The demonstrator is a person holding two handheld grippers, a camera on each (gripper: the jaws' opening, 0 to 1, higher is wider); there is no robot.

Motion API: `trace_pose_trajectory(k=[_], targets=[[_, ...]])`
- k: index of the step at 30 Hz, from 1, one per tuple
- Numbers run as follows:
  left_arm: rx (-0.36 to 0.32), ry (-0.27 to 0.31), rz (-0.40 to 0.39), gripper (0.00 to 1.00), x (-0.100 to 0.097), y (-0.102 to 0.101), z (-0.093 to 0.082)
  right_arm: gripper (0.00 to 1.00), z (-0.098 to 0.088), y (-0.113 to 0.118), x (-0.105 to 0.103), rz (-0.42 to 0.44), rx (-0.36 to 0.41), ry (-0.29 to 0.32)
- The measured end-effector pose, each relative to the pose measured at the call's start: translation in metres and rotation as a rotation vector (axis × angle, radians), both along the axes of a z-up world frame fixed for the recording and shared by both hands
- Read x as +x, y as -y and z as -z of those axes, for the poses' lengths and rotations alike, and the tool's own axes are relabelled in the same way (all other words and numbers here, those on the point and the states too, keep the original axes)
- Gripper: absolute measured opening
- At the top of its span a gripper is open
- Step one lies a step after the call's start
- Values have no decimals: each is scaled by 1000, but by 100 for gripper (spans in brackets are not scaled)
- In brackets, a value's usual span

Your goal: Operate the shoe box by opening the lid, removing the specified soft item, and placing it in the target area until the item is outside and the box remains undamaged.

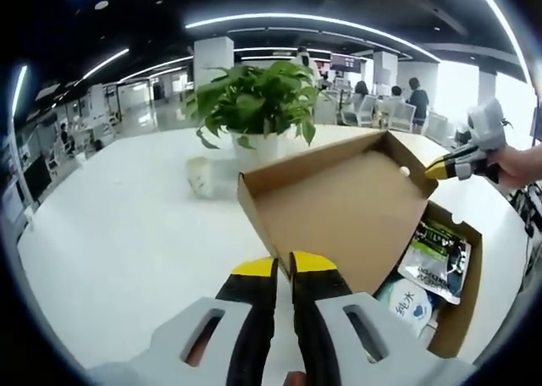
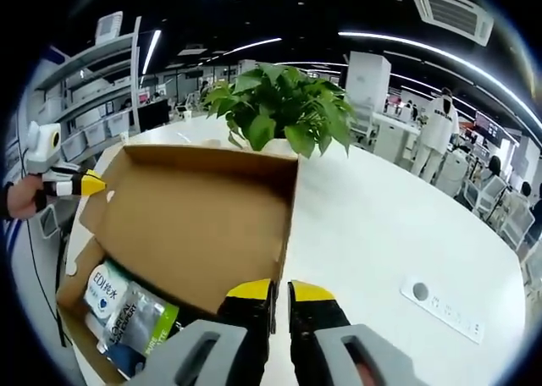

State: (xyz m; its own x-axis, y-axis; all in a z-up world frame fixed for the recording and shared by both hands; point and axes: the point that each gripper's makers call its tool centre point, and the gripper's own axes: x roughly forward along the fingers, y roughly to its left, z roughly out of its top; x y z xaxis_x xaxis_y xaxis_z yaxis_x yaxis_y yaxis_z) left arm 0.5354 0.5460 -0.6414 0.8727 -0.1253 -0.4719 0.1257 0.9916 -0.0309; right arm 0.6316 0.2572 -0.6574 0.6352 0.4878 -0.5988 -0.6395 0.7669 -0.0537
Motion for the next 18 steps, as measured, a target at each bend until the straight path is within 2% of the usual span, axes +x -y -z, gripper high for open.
trace_pose_trajectory(k=[18], targets=[[-47, -53, -42, 5, 13, -7, 18, 2, 8, 2, -6, 14, 2, -21]])
